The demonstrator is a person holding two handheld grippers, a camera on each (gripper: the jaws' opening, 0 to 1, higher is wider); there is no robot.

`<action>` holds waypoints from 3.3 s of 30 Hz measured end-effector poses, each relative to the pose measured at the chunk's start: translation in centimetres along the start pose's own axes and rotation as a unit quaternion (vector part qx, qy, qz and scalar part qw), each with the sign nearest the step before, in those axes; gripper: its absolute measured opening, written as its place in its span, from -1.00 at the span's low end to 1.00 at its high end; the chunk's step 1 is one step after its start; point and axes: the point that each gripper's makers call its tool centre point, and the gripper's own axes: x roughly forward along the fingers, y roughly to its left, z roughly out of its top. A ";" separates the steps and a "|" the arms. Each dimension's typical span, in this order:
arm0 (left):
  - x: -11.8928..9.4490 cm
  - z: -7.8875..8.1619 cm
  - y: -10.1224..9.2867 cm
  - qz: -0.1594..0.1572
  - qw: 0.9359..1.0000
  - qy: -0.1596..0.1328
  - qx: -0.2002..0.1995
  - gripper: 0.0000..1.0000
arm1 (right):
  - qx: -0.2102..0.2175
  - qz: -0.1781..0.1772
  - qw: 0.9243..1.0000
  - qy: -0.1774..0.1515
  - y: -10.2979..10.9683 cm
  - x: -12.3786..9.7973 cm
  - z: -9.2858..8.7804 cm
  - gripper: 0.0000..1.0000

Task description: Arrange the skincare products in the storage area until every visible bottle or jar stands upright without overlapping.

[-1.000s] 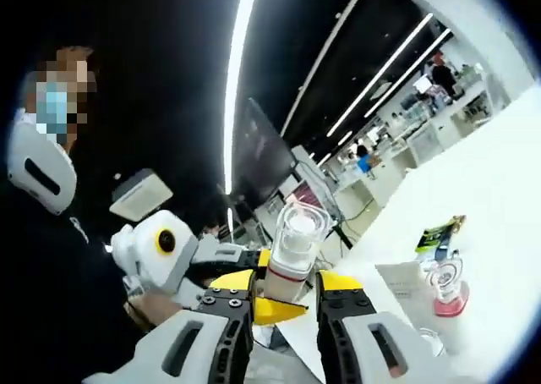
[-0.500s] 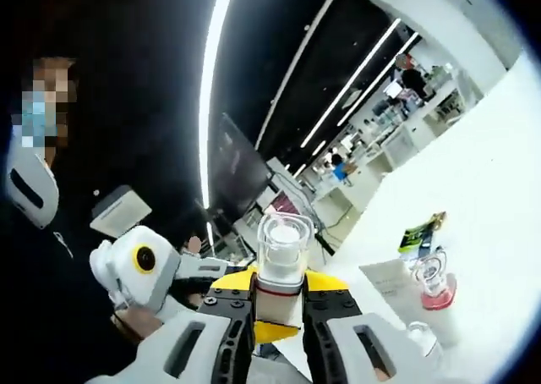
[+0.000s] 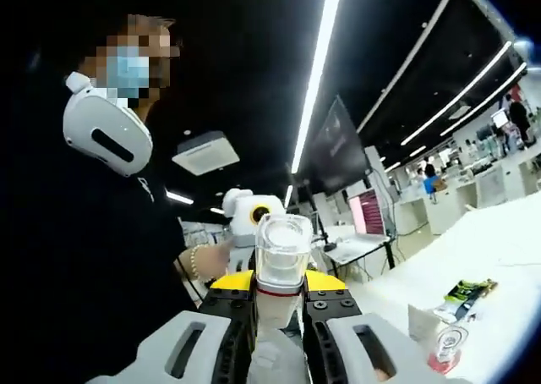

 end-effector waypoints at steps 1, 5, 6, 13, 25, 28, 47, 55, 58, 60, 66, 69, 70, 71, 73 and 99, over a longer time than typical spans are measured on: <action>0.2 -0.2 -0.8 -0.018 1.000 0.009 0.012 -0.30 | -0.003 0.003 1.000 0.002 0.1 0.1 0.0 -0.76; 0.7 -0.5 0.3 0.036 0.999 0.023 -0.001 -0.45 | -0.003 -0.017 1.000 0.010 -0.8 0.2 -0.3 -0.75; 0.7 -0.4 0.9 0.060 0.998 0.022 -0.001 -0.45 | 0.028 -0.045 0.999 0.003 -1.7 0.1 -0.2 -0.75; -0.9 0.9 5.6 0.275 0.954 0.043 0.112 -0.46 | 0.159 -0.200 0.966 -0.046 -6.3 -0.2 -1.4 -0.52; -0.4 -0.2 5.7 0.316 0.928 0.085 0.179 -0.45 | 0.316 -0.301 0.888 -0.141 -8.4 -1.2 -2.7 -0.74; 0.5 -0.9 4.9 0.282 0.935 0.106 0.189 -0.39 | 0.268 -0.307 0.907 -0.104 -8.3 -1.5 -3.3 -0.77; -1.9 2.8 2.2 0.074 0.995 -0.065 -0.008 -0.10 | 0.015 -0.098 0.992 0.073 -2.9 -0.3 -3.9 -0.80; -1.9 1.2 2.5 0.027 0.999 -0.016 0.039 -0.10 | -0.050 -0.037 0.989 0.137 -1.4 -0.1 -5.8 -0.80; -1.5 1.1 1.9 0.015 0.999 -0.012 0.049 -0.13 | -0.054 -0.029 0.987 0.150 -1.2 0.0 -6.4 -0.80; -1.2 0.9 1.5 0.012 0.998 -0.005 0.057 -0.14 | -0.060 -0.025 0.986 0.155 -1.1 0.1 -6.6 -0.79; -0.7 0.2 0.7 -0.001 0.998 0.010 0.066 -0.21 | -0.074 -0.017 0.984 0.159 -1.1 0.2 -6.8 -0.79; -0.7 0.1 0.7 -0.005 0.997 0.015 0.071 -0.25 | -0.078 -0.013 0.982 0.170 -1.1 0.2 -7.2 -0.79; -0.8 0.1 0.7 -0.005 0.997 0.018 0.074 -0.27 | -0.079 -0.011 0.982 0.173 -1.1 0.2 -7.3 -0.79; -0.8 0.0 0.7 -0.007 0.997 0.021 0.077 -0.27 | -0.081 -0.011 0.981 0.176 -1.1 0.2 -7.5 -0.79; -0.8 -0.4 0.4 -0.014 0.996 0.034 0.085 -0.30 | -0.081 -0.008 0.980 0.180 -1.0 0.3 -7.6 -0.79; 0.8 -1.8 1.4 -0.004 0.989 0.079 0.124 -0.54 | -0.072 -0.079 0.971 0.213 -3.6 -0.9 -9.6 -0.47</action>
